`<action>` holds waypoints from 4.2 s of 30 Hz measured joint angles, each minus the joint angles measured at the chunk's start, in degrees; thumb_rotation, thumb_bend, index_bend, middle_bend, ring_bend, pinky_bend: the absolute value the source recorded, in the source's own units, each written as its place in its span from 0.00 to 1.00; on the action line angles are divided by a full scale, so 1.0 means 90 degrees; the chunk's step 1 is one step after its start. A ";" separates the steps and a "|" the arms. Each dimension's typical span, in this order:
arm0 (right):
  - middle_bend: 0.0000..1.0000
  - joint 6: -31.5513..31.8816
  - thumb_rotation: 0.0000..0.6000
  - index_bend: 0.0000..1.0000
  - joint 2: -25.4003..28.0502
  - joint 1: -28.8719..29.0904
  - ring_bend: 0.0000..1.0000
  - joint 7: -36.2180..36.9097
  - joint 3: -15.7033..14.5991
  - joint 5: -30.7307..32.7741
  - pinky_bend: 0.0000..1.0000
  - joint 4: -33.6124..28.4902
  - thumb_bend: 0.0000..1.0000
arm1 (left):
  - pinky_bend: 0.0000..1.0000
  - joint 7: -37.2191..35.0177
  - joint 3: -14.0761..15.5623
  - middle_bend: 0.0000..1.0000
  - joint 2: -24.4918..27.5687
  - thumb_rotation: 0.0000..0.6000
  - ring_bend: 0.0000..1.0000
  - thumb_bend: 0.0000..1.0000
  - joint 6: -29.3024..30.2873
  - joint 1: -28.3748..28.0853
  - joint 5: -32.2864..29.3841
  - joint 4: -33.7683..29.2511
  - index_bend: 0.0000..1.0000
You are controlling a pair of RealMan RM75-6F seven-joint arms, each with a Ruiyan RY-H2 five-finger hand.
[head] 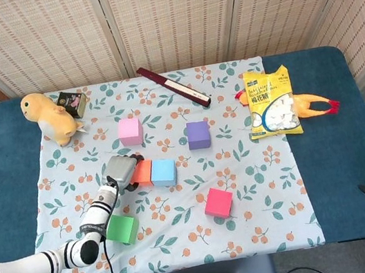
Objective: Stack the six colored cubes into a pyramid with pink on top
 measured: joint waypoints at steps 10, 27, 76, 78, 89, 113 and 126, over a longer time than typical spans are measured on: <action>0.09 0.0010 0.95 0.00 0.0007 -0.0023 0.03 0.0005 0.0001 -0.0001 0.15 0.0002 0.00 | 0.39 0.0074 0.0055 0.33 0.0042 1.00 0.34 0.32 -0.0065 -0.0133 -0.0278 -0.0080 0.31; 0.09 0.0047 0.95 0.00 0.0014 -0.0060 0.03 0.0049 0.0006 -0.0014 0.15 0.0025 0.00 | 0.39 0.0092 0.0167 0.15 0.0084 1.00 0.27 0.32 -0.0031 -0.0271 -0.0514 -0.0188 0.08; 0.09 0.0060 0.95 0.00 0.0050 -0.0120 0.03 0.0078 -0.0021 -0.0039 0.15 0.0050 0.00 | 0.21 -0.1250 -0.0155 0.22 0.1099 1.00 0.16 0.32 -0.0755 -0.0298 -0.0321 -0.0706 0.22; 0.09 0.0045 0.95 0.00 0.0047 -0.0110 0.03 0.0069 -0.0018 -0.0039 0.15 0.0043 0.00 | 0.24 -0.1742 -0.0345 0.27 0.1188 0.90 0.20 0.36 -0.0956 -0.0201 -0.0146 -0.0694 0.28; 0.09 0.0038 0.95 0.00 0.0068 -0.0092 0.03 -0.0007 -0.0015 -0.0064 0.15 -0.0038 0.00 | 0.24 -0.3427 -0.0983 0.30 0.0761 0.41 0.22 0.43 -0.1930 -0.0079 0.0943 0.0575 0.35; 0.09 -0.0039 0.95 0.00 0.0064 -0.0068 0.03 -0.0015 -0.0009 -0.0016 0.15 -0.0037 0.00 | 0.29 -0.3603 -0.0244 0.36 0.0259 0.41 0.29 0.41 -0.2424 -0.0629 0.0124 0.1548 0.30; 0.09 -0.0043 0.95 0.00 0.0066 -0.0062 0.03 -0.0032 -0.0015 -0.0032 0.15 -0.0053 0.00 | 0.33 -0.3566 -0.0060 0.35 0.0353 0.41 0.30 0.41 -0.2299 -0.0671 -0.0070 0.1327 0.28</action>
